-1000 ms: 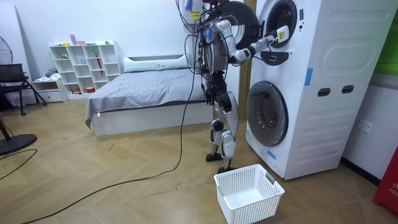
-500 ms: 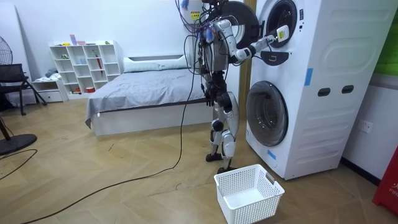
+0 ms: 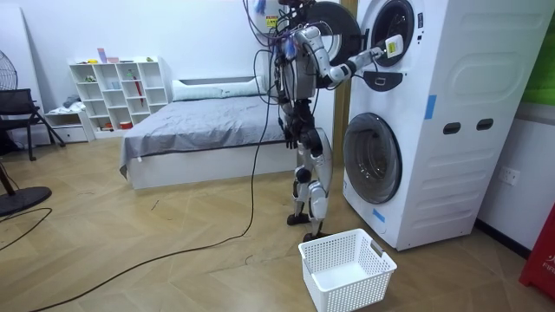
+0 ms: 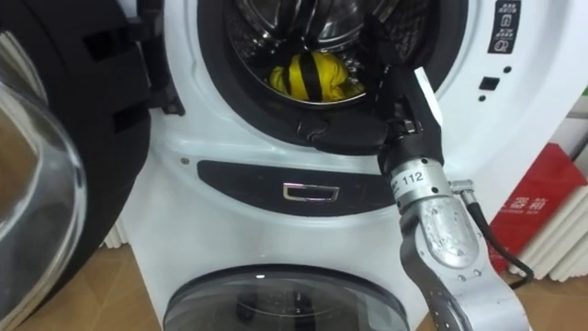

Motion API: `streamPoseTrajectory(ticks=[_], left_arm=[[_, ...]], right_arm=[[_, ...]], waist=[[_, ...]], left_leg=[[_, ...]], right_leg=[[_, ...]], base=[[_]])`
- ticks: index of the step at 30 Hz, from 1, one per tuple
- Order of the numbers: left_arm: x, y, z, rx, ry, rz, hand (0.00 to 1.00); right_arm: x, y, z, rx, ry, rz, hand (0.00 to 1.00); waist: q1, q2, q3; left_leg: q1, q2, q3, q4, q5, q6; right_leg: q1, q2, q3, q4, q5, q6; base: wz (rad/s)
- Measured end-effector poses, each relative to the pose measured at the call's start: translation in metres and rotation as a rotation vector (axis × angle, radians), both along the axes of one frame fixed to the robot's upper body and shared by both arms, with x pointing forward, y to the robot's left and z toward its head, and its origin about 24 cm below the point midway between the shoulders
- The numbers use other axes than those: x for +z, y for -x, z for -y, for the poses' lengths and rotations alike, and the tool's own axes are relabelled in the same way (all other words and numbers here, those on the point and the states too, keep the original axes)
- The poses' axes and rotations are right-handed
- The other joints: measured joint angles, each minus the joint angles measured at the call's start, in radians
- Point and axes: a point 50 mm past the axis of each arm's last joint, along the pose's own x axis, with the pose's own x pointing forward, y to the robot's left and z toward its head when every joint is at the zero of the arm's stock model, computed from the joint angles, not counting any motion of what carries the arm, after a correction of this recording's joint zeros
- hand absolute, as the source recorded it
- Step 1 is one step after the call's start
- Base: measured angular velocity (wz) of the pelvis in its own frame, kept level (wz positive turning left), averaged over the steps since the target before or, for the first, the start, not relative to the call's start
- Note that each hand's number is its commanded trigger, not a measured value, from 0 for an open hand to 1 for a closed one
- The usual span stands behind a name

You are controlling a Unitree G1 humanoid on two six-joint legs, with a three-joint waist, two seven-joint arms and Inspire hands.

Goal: Pick clothes from washing machine

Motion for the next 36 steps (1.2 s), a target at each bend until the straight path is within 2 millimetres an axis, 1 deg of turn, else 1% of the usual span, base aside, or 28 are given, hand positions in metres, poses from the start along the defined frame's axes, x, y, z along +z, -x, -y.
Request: streamPoseTrajectory(ticks=[3,5,9,11,14,16,17,19,20,23,24,27,30,31,32,33,34,35,36], left_arm=[[0.000,0.005,0.000,0.010,-0.003,-0.019,0.00],[0.000,0.006,-0.001,0.010,-0.005,-0.020,0.00],[0.002,0.003,-0.001,0.007,-0.009,-0.006,0.00],[0.002,0.003,-0.001,-0.005,-0.015,-0.005,0.00],[0.004,0.001,0.000,-0.037,-0.025,-0.002,0.00],[0.004,0.004,0.000,-0.048,-0.032,-0.011,0.00],[0.004,0.005,0.000,-0.045,-0.033,-0.016,0.00],[0.004,0.011,-0.001,-0.034,-0.036,-0.041,0.00],[0.004,0.011,-0.001,-0.031,-0.037,-0.043,0.00],[0.005,0.018,-0.005,0.008,-0.039,-0.068,0.00],[0.005,0.019,-0.005,0.016,-0.039,-0.076,0.00],[0.005,0.015,-0.006,0.017,-0.030,-0.070,0.00],[0.006,0.013,-0.007,0.020,-0.036,-0.073,0.00],[0.007,0.011,-0.008,0.016,-0.039,-0.067,0.00],[0.007,0.011,-0.008,0.015,-0.040,-0.067,0.00],[0.009,0.005,-0.010,0.007,-0.046,-0.050,0.00],[0.011,-0.001,-0.012,-0.010,-0.057,-0.030,0.00],[0.011,-0.006,-0.011,-0.016,-0.056,-0.020,0.00],[0.010,-0.012,-0.009,-0.020,-0.047,-0.007,0.00]], right_arm=[[0.001,-0.002,0.000,-0.019,0.000,-0.011,0.00],[0.004,-0.004,-0.001,-0.023,-0.001,-0.016,0.00],[0.006,-0.008,-0.001,-0.040,-0.003,-0.030,0.00],[0.006,-0.011,-0.001,-0.038,-0.012,-0.040,0.00],[0.005,-0.016,0.000,-0.045,-0.008,-0.059,0.00],[0.004,-0.020,0.001,-0.050,-0.001,-0.078,0.00],[0.004,-0.021,0.001,-0.051,0.000,-0.083,0.00],[0.003,-0.025,0.001,-0.049,-0.002,-0.103,0.00],[0.004,-0.027,0.001,-0.047,-0.002,-0.108,0.00],[0.001,-0.035,0.002,-0.037,0.007,-0.146,0.00],[0.001,-0.037,0.003,-0.038,0.011,-0.164,0.00],[0.001,-0.044,0.009,-0.038,0.025,-0.194,0.00],[-0.002,-0.057,0.013,-0.025,0.022,-0.253,0.00],[-0.004,-0.063,0.017,-0.025,0.026,-0.276,0.00],[-0.005,-0.065,0.019,-0.028,0.030,-0.289,0.00],[-0.008,-0.067,0.030,-0.051,0.053,-0.317,0.00],[-0.005,-0.068,0.040,-0.067,0.084,-0.326,0.00],[-0.001,-0.068,0.044,-0.072,0.100,-0.317,0.00],[0.002,-0.069,0.054,-0.084,0.127,-0.321,0.00]], waist=[[0.002,0.005,-0.0007],[0.003,0.009,-0.0038],[0.001,0.008,-0.0055],[0.003,0.004,-0.0083],[0.004,-0.001,-0.0116],[0.005,-0.006,-0.0145],[0.005,-0.008,-0.0149],[0.005,-0.017,-0.0136],[0.005,-0.020,-0.0130],[0.005,-0.030,-0.0145],[0.005,-0.033,-0.0162],[0.005,-0.040,-0.0187],[0.005,-0.048,-0.0203],[0.004,-0.052,-0.0186],[-0.003,-0.056,-0.0181],[-0.019,-0.076,-0.0220],[-0.019,-0.104,-0.0320],[-0.012,-0.112,-0.0246],[0.010,-0.087,-0.0164]], left_leg=[[-0.005,-0.001,-0.006,0.007,0.000,0.001],[-0.015,-0.001,-0.007,0.012,0.001,0.001],[-0.027,-0.001,-0.017,0.014,0.009,0.000],[-0.034,-0.001,-0.017,0.014,0.012,-0.004],[-0.036,-0.001,-0.019,0.011,0.020,-0.003],[-0.038,-0.002,-0.023,0.008,0.022,-0.003],[-0.038,-0.002,-0.024,0.007,0.023,-0.005],[-0.038,-0.002,-0.029,0.007,0.025,-0.007],[-0.038,-0.002,-0.029,0.007,0.025,-0.008],[-0.038,-0.002,-0.036,0.007,0.027,-0.010],[-0.040,-0.002,-0.039,0.007,0.027,-0.011],[-0.051,-0.002,-0.045,0.007,0.030,-0.015],[-0.056,-0.001,-0.047,0.007,0.032,-0.019],[-0.063,0.004,-0.043,0.011,0.032,-0.019],[-0.070,0.005,-0.038,0.019,0.033,-0.020],[-0.087,0.004,-0.009,0.050,0.034,-0.022],[-0.132,-0.001,0.033,0.112,0.037,-0.028],[-0.161,0.003,0.039,0.160,0.035,-0.036],[-0.192,0.015,0.020,0.219,0.025,-0.054]], right_leg=[[0.001,0.000,-0.001,0.001,0.000,0.000],[-0.010,0.000,-0.001,0.003,0.000,0.000],[-0.016,-0.007,-0.025,0.002,0.000,0.001],[-0.023,-0.008,-0.026,0.003,0.000,0.001],[-0.026,-0.013,-0.031,0.004,0.000,0.001],[-0.026,-0.020,-0.050,0.003,0.000,0.001],[-0.026,-0.022,-0.055,0.002,0.000,0.001],[-0.024,-0.029,-0.075,0.002,0.000,0.001],[-0.024,-0.030,-0.077,0.003,0.000,0.001],[-0.023,-0.030,-0.080,0.003,-0.001,0.002],[-0.023,-0.031,-0.081,0.002,-0.003,0.006],[-0.030,-0.033,-0.088,0.002,-0.006,0.010],[-0.030,-0.031,-0.087,0.012,-0.008,0.012],[-0.049,-0.032,-0.074,0.071,-0.037,0.020],[-0.058,-0.039,-0.063,0.141,-0.068,0.023],[-0.041,-0.068,-0.044,0.288,-0.142,0.039],[-0.028,-0.093,-0.005,0.361,-0.252,0.055],[-0.044,-0.089,0.012,0.377,-0.290,0.023],[-0.061,-0.064,0.024,0.381,-0.301,0.016]], base=[[0.06],[0.02],[0.06],[-0.02],[0.01],[0.00],[0.00],[0.00],[0.00],[0.02],[0.08],[0.13],[0.11],[0.26],[0.77],[1.06],[0.98],[0.47],[-0.26]])
